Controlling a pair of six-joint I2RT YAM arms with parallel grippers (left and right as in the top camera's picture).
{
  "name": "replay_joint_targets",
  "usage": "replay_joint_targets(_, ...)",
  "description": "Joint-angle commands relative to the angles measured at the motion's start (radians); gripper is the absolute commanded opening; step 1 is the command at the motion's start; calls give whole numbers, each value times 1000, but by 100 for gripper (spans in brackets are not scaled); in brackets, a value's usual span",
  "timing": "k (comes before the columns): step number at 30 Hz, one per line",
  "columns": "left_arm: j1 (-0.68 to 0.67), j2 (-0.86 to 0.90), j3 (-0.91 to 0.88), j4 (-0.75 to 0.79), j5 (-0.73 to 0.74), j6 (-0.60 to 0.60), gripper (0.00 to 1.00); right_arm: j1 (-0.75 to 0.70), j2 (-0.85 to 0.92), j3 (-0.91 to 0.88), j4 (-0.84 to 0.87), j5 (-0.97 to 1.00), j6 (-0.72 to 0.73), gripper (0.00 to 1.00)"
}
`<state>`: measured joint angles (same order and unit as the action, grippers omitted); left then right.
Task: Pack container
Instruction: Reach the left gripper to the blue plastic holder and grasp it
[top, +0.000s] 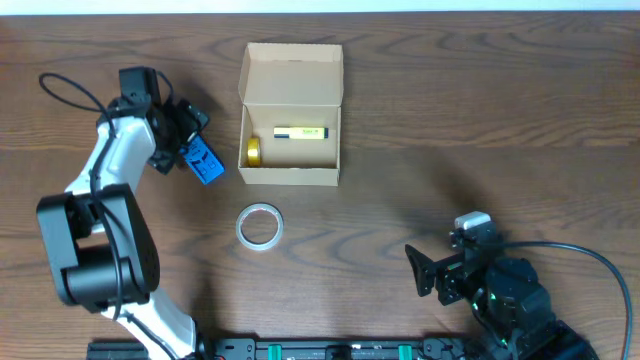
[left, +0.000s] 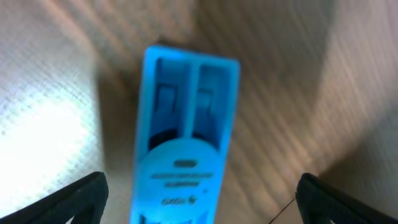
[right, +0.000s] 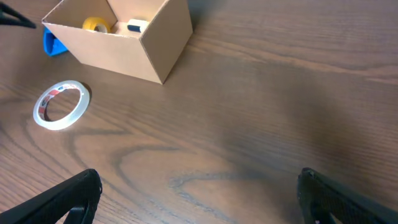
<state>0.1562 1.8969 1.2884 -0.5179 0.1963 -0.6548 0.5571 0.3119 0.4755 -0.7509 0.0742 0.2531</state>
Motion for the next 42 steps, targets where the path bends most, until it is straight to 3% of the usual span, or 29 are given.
replay_joint_targets(1,2,45,70,-39,6,13,96,-8,-4,1,-1,-4,12,99)
replay_joint_targets(13,2,151,204,-220,-27,27,93,-8,-4,1,-1,-4,12,99)
replay_joint_targets(27,2,230,206,-242,-46,63,92,-8,-4,1,-1,-3,12,99)
replay_joint_targets(33,2,232,206,-242,-47,75,60,-8,-4,1,-1,-4,12,99)
replay_joint_targets(39,2,232,206,-243,-29,76,44,-8,-4,1,-1,-3,12,99)
replay_joint_targets(42,2,229,209,-244,2,76,43,-8,-4,1,-1,-4,12,99)
